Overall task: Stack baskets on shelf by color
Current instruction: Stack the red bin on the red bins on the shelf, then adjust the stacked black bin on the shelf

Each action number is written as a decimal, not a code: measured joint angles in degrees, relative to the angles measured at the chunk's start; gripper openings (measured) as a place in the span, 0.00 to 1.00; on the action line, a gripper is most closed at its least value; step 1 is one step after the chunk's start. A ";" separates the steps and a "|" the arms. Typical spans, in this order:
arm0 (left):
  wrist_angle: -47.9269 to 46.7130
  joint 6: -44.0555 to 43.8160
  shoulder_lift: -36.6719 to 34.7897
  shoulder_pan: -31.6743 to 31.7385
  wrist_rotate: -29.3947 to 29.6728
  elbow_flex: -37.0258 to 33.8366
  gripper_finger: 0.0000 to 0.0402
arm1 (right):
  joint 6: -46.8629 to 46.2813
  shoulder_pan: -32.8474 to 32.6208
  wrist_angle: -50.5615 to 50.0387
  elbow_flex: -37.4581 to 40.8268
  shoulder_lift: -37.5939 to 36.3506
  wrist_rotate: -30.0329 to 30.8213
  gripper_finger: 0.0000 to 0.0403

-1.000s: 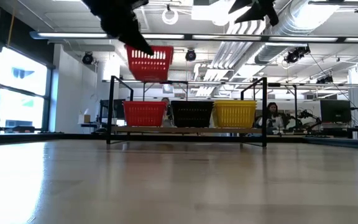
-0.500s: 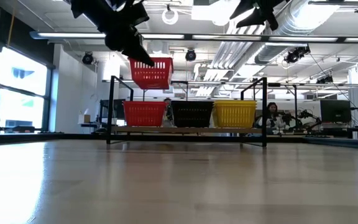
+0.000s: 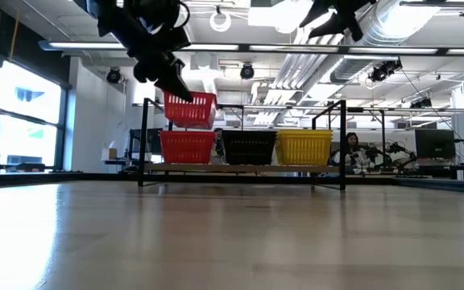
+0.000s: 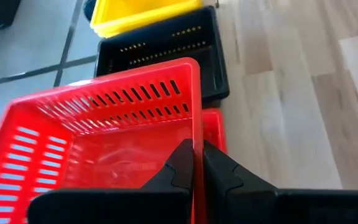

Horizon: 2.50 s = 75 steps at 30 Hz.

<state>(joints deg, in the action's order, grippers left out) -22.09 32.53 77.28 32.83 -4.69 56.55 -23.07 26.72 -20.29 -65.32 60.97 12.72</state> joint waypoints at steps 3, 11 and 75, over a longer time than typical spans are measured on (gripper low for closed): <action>-0.56 1.15 0.01 0.45 -0.41 0.00 0.00 | -0.02 0.00 0.00 0.00 0.00 0.90 0.39; -1.09 0.65 3.17 0.53 -0.94 0.02 0.00 | -0.43 -0.02 -0.02 0.00 0.02 0.98 0.39; -11.14 -9.01 6.39 -1.41 5.24 15.29 0.27 | -0.44 -6.07 2.95 0.00 11.53 -9.29 0.39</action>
<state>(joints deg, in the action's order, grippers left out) -33.23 23.52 83.68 31.42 0.55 71.85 -23.51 20.65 -17.34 -65.32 72.50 3.42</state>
